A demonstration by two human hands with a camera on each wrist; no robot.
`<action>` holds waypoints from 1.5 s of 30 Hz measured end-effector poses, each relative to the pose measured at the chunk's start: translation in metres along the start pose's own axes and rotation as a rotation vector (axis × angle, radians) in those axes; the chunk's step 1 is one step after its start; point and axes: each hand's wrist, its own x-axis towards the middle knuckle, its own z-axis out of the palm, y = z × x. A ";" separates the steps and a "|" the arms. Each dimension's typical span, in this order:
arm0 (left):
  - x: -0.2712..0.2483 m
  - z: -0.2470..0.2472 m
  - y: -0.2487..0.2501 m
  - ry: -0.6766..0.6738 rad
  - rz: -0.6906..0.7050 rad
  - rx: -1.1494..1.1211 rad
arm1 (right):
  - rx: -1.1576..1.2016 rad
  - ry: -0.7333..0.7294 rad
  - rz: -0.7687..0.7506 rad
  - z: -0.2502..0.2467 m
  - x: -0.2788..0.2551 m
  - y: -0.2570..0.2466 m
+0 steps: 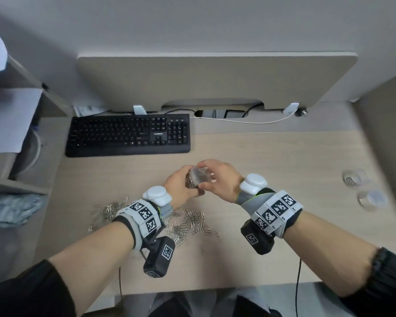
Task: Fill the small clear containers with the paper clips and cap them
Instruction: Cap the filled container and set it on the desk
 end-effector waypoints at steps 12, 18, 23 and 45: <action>-0.010 -0.027 0.009 -0.124 0.029 0.056 | 0.091 -0.036 -0.033 0.001 -0.012 -0.018; -0.007 -0.025 0.020 -0.154 0.021 0.003 | 0.011 -0.016 -0.065 -0.011 -0.018 -0.014; -0.001 -0.016 0.030 -0.183 0.026 0.011 | 0.044 -0.009 0.003 -0.017 -0.023 -0.001; 0.085 0.211 0.118 -0.351 -0.029 0.431 | -0.266 0.070 0.594 -0.108 -0.145 0.281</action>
